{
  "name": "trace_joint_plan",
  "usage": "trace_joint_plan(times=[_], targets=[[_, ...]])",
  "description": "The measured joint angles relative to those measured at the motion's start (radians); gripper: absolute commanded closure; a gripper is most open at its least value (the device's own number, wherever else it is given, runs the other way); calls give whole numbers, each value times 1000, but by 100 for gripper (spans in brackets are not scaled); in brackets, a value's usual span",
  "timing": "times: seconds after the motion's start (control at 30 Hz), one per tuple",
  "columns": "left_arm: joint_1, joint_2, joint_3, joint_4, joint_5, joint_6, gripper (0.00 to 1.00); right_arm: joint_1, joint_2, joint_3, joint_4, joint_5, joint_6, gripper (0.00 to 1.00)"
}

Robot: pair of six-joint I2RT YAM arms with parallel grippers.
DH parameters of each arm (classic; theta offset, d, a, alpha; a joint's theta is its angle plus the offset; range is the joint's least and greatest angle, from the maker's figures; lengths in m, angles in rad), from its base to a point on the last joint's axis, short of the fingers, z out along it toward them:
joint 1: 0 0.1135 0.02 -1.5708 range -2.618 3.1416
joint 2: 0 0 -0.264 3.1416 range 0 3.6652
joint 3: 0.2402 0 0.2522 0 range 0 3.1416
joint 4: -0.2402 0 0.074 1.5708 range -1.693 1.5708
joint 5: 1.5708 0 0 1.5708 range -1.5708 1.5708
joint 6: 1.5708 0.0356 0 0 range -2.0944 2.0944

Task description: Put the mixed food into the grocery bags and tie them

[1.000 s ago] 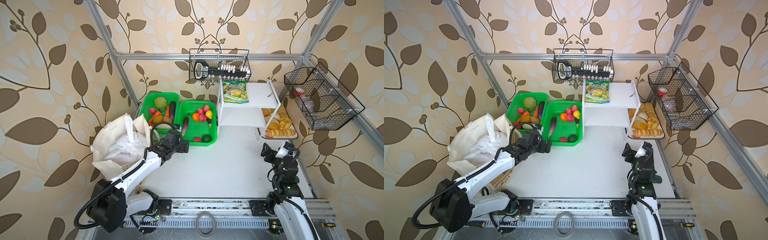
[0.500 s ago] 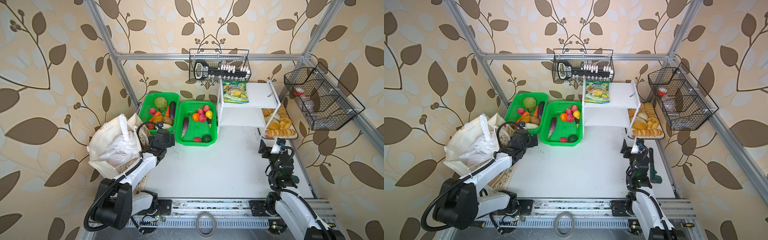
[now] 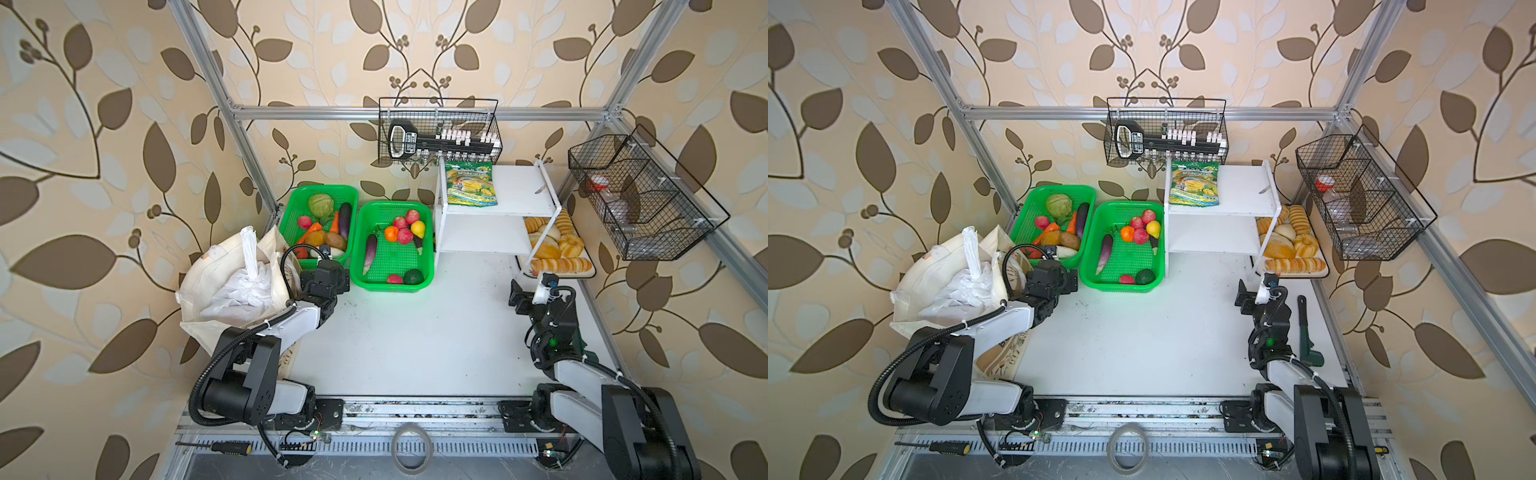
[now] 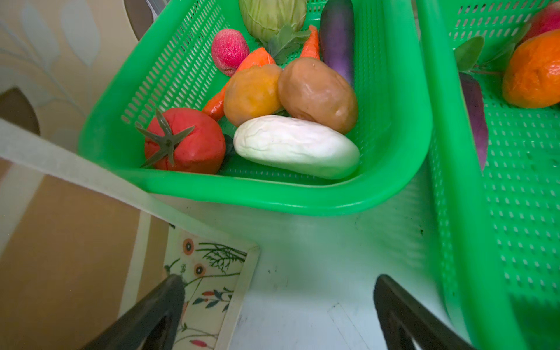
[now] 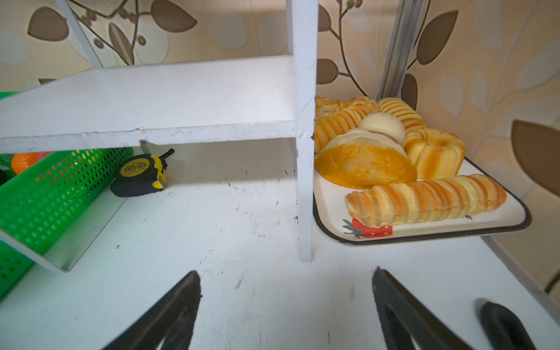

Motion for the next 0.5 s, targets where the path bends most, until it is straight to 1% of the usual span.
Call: trace_joint_plan(times=[0.1, 0.2, 0.3, 0.4, 0.43, 0.5], targets=[[11, 14, -23, 62, 8, 21, 1, 2, 80, -17, 103, -21, 0, 12], [26, 22, -58, 125, 22, 45, 1, 13, 198, -53, 241, -24, 0, 12], [57, 48, -80, 193, 63, 58, 1, 39, 212, -59, 238, 3, 0, 10], [95, 92, -94, 249, 103, 59, 1, 76, 212, -29, 229, 69, 0, 8], [105, 98, -100, 257, 122, 58, 1, 88, 213, -8, 208, 95, 0, 6], [121, 100, -111, 276, 145, 57, 1, 108, 219, 26, 192, 138, -3, 5]])
